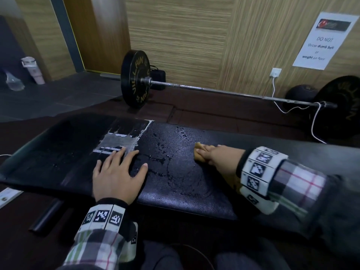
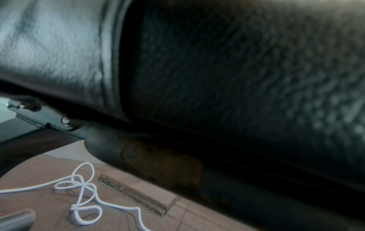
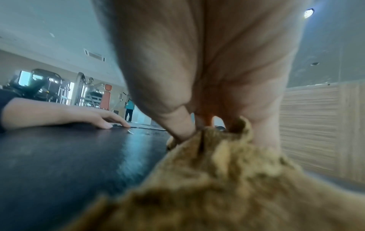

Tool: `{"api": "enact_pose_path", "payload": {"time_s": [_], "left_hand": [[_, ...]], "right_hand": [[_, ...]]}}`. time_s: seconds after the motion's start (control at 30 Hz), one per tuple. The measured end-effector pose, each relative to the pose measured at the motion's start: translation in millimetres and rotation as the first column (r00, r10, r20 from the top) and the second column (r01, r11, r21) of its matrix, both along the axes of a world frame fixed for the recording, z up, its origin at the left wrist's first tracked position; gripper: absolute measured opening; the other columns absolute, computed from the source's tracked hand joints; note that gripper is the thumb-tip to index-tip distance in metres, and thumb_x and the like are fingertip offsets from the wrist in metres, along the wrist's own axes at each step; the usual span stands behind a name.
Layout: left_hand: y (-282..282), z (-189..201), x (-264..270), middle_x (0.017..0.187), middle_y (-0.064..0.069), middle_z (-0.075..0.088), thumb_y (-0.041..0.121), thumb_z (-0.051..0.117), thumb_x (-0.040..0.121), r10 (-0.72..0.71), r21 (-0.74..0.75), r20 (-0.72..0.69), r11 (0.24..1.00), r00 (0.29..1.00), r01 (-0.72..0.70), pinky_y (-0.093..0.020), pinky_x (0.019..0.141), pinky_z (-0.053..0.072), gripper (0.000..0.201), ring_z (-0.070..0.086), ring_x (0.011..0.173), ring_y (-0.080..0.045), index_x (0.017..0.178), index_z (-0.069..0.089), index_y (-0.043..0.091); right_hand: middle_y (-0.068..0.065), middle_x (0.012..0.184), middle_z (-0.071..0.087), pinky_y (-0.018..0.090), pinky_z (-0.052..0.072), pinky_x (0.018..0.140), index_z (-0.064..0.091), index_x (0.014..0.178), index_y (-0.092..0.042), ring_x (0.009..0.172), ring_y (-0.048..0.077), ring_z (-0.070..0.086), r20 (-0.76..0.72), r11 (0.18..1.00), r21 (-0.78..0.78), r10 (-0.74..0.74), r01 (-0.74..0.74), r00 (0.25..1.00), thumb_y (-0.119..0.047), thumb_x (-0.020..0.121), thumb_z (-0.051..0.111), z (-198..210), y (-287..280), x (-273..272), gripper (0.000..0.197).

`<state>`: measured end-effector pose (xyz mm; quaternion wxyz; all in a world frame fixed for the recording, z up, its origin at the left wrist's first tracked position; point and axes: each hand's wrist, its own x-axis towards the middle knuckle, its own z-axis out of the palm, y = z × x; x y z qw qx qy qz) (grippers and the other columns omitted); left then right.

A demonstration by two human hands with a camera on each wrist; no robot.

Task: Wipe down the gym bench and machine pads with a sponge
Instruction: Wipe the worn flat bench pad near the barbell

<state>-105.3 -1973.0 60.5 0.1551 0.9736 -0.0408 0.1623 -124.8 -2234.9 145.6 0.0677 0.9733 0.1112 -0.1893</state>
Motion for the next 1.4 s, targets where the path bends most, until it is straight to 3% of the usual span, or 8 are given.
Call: {"api": "enact_pose_path", "payload": {"time_s": [0.2, 0.33, 0.47, 0.63, 0.87, 1.07, 1.2, 1.4], "left_hand": [[1, -1, 0, 0.144, 0.009, 0.048, 0.07, 0.026, 0.076, 0.0, -0.009, 0.007, 1.0, 1.0, 0.0, -0.045, 0.115, 0.02, 0.065, 0.04, 0.135, -0.017, 0.128, 0.055, 0.044], [1, -1, 1, 0.144, 0.01, 0.048, 0.069, 0.028, 0.076, 0.001, -0.017, 0.009, 1.0, 1.0, -0.001, -0.045, 0.115, 0.02, 0.063, 0.04, 0.135, -0.016, 0.127, 0.055, 0.044], [1, -1, 1, 0.144, 0.009, 0.049, 0.069, 0.028, 0.076, 0.001, -0.02, 0.009, 1.0, 1.0, -0.001, -0.045, 0.116, 0.02, 0.063, 0.041, 0.135, -0.017, 0.127, 0.055, 0.044], [1, -1, 0, 0.145, 0.01, 0.047, 0.069, 0.028, 0.077, 0.003, -0.011, 0.0, 1.0, 1.0, -0.003, -0.044, 0.116, 0.018, 0.064, 0.039, 0.136, -0.016, 0.129, 0.054, 0.044], [1, 1, 0, 0.143, 0.006, 0.051, 0.069, 0.028, 0.076, -0.003, -0.01, 0.011, 1.0, 1.0, 0.003, -0.047, 0.115, 0.022, 0.065, 0.042, 0.135, -0.019, 0.127, 0.057, 0.041], [1, 0, 0, 0.145, 0.008, 0.048, 0.067, 0.031, 0.078, -0.004, -0.01, -0.004, 1.0, 1.0, 0.004, -0.045, 0.116, 0.02, 0.061, 0.039, 0.137, -0.018, 0.128, 0.055, 0.043], [1, -1, 0, 0.143, 0.007, 0.051, 0.067, 0.03, 0.078, -0.004, -0.022, 0.013, 1.0, 1.0, 0.004, -0.046, 0.115, 0.022, 0.062, 0.041, 0.135, -0.018, 0.127, 0.057, 0.042], [2, -3, 0, 0.145, 0.008, 0.048, 0.068, 0.028, 0.078, -0.003, -0.024, 0.008, 1.0, 1.0, 0.003, -0.044, 0.116, 0.019, 0.064, 0.039, 0.137, -0.016, 0.129, 0.056, 0.043]], "right_hand": [[0.0, 0.158, -0.002, 0.047, 0.017, 0.115, 0.011, 0.149, -0.024, 0.143, 0.028, 0.012, -0.003, 0.979, 0.066, 0.194, -0.193, 0.981, -0.008, 0.094, 0.039, -9, 58, -14, 0.065], [-0.016, 0.156, -0.002, 0.057, 0.025, 0.109, 0.011, 0.147, -0.038, 0.144, 0.025, 0.005, -0.055, 0.931, 0.152, 0.343, -0.332, 0.938, -0.002, 0.089, 0.037, -22, 43, -57, 0.074], [-0.019, 0.155, 0.002, 0.046, 0.016, 0.116, 0.016, 0.146, -0.04, 0.145, 0.02, 0.002, -0.112, 0.926, 0.252, 0.316, -0.281, 0.942, 0.001, 0.086, 0.037, -17, -1, -61, 0.076], [-0.001, 0.158, 0.004, 0.029, 0.004, 0.118, 0.013, 0.149, -0.024, 0.144, 0.017, 0.011, -0.058, 0.973, 0.108, 0.21, -0.204, 0.976, -0.003, 0.092, 0.04, -6, -1, -22, 0.066], [-0.011, 0.157, 0.0, 0.05, 0.016, 0.115, 0.014, 0.148, -0.034, 0.143, 0.028, 0.008, -0.066, 0.949, 0.086, 0.309, -0.303, 0.949, -0.004, 0.093, 0.04, -8, 56, -27, 0.068], [-0.02, 0.154, 0.013, 0.056, 0.022, 0.11, 0.03, 0.142, -0.04, 0.145, 0.019, 0.009, -0.036, 0.848, 0.324, 0.454, -0.419, 0.89, 0.0, 0.079, 0.03, -22, 11, -58, 0.075], [-0.021, 0.153, 0.014, 0.05, 0.016, 0.115, 0.028, 0.143, -0.041, 0.145, 0.014, 0.008, -0.026, 0.885, 0.34, 0.346, -0.317, 0.938, -0.007, 0.074, 0.025, -21, -26, -41, 0.077], [-0.007, 0.157, 0.009, 0.035, 0.005, 0.118, 0.02, 0.147, -0.029, 0.145, 0.014, 0.006, -0.028, 0.939, 0.229, 0.269, -0.256, 0.963, 0.004, 0.089, 0.035, -15, -16, -9, 0.069]]}}
